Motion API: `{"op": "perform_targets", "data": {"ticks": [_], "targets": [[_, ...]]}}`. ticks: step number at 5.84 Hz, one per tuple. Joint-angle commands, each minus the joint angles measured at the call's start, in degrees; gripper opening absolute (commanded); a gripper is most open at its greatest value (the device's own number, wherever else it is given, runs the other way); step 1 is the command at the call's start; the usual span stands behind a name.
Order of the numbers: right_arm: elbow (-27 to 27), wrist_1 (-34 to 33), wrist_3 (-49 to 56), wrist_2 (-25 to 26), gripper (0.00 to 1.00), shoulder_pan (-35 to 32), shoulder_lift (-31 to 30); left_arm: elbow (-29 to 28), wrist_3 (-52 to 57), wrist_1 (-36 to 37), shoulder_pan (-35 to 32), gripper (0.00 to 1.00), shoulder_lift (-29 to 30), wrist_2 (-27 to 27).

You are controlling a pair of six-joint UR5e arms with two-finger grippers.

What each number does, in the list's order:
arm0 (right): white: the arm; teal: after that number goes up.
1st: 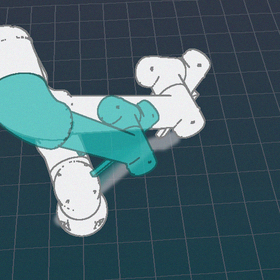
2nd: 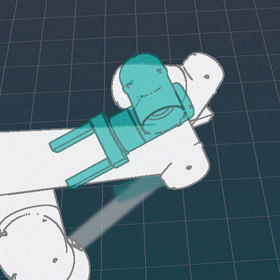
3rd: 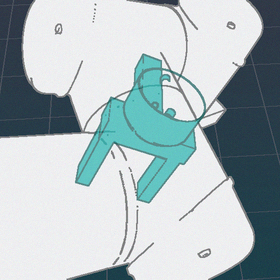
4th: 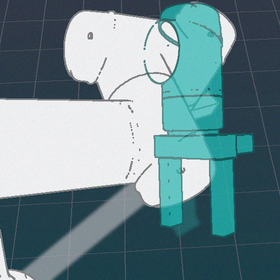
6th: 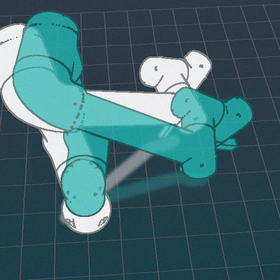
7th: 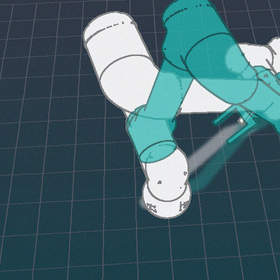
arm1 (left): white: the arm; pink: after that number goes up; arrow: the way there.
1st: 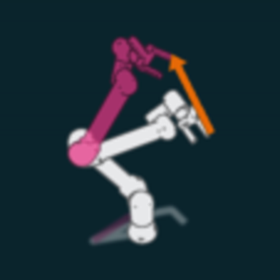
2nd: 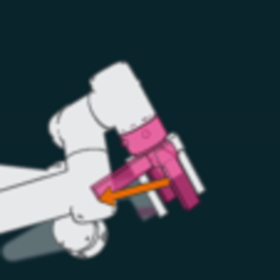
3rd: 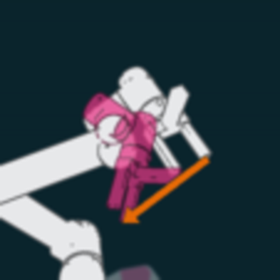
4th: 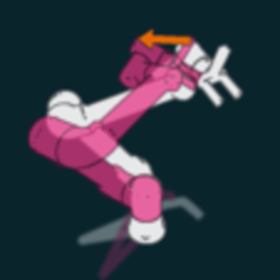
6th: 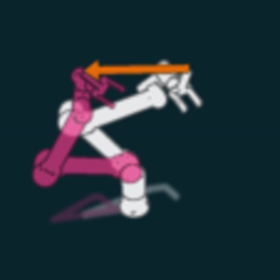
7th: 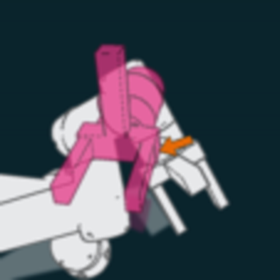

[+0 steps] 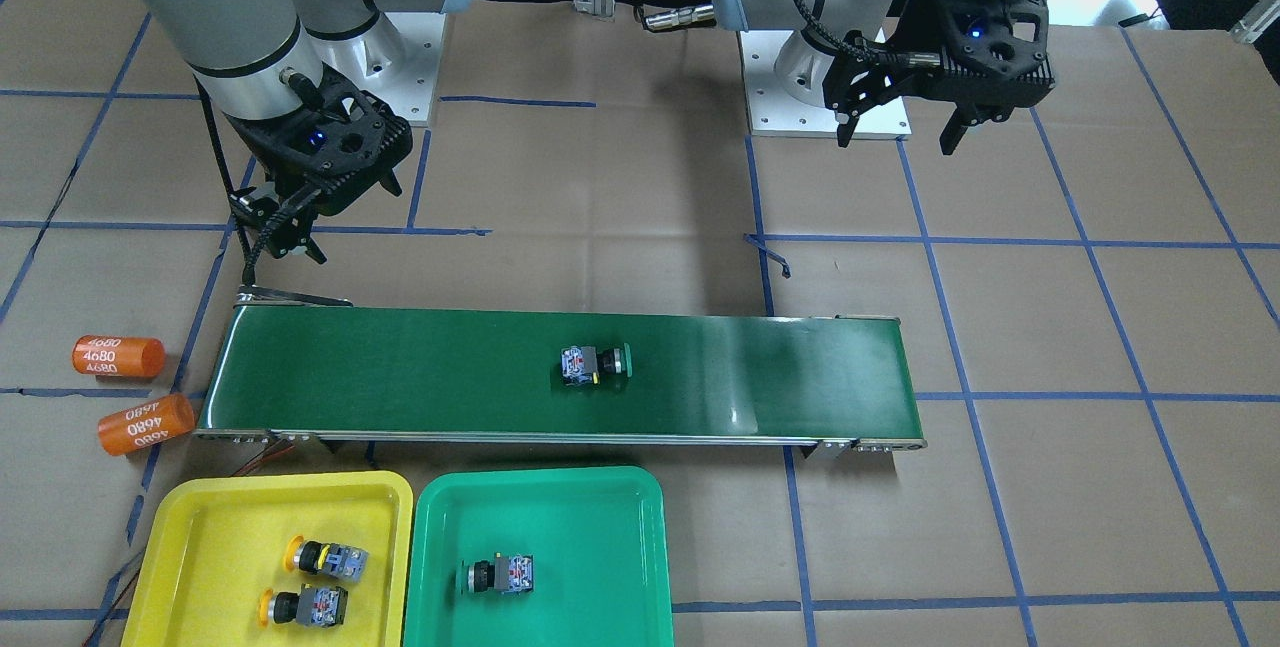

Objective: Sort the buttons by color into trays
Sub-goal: 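Move the right gripper down the belt and grasp the green-capped button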

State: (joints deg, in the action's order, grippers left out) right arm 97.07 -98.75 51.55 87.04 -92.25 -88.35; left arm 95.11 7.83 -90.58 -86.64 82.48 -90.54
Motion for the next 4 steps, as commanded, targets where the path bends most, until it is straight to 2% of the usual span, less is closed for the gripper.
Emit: {"op": "perform_targets", "data": {"ticks": [1,2,4], "targets": [[2.06,-4.32,13.38,0.15,1.0,-0.12,0.46,-0.01,-0.01,-0.04,0.07,0.98,-0.12,0.1],[3.98,-7.74,17.75,0.06,1.0,-0.21,1.07,0.08,-0.01,-0.04,0.07,0.98,-0.3,0.01],[5.06,-18.72,22.19,0.15,1.0,-0.21,7.91,-0.01,0.08,-0.04,0.07,0.98,-0.3,-0.08]]}}
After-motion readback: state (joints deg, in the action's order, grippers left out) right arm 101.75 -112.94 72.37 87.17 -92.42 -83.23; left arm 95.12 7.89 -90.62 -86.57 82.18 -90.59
